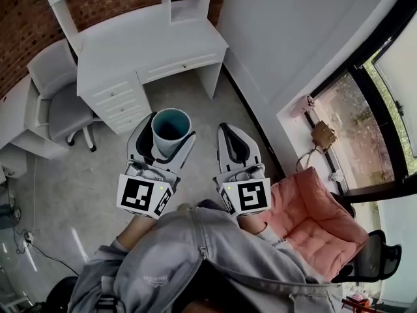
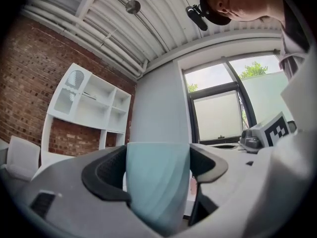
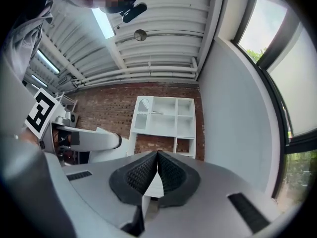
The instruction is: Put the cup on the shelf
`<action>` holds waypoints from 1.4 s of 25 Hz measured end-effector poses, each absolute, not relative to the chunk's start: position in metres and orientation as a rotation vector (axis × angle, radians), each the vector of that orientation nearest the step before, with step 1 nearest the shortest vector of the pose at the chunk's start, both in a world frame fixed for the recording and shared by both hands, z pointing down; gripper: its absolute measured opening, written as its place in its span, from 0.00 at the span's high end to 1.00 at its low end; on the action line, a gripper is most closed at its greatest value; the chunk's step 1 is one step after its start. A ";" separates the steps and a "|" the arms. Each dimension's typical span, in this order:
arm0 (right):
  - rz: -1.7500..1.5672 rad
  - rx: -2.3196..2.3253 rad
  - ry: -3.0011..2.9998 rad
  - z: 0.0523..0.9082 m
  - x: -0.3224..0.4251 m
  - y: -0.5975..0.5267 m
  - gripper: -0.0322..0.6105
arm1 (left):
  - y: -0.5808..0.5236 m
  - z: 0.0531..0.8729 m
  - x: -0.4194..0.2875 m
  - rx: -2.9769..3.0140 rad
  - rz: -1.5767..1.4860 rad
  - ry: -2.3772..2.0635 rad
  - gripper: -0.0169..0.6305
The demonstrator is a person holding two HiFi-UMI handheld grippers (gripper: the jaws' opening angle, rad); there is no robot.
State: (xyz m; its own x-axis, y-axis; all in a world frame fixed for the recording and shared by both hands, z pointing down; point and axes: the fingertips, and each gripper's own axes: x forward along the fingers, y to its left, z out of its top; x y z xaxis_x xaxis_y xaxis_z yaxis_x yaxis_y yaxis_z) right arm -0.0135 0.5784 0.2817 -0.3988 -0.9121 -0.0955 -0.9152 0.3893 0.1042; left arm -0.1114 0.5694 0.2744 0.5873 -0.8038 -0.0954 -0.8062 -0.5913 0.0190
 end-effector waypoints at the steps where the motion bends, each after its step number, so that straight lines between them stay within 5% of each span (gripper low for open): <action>1: 0.220 -1.718 2.594 0.282 -0.015 0.576 0.91 | 0.565 0.274 -0.114 -2.778 0.150 1.401 0.38; 35: 0.212 -1.568 2.723 0.308 0.052 0.255 0.91 | 0.256 0.286 -0.058 -2.744 0.324 1.499 0.38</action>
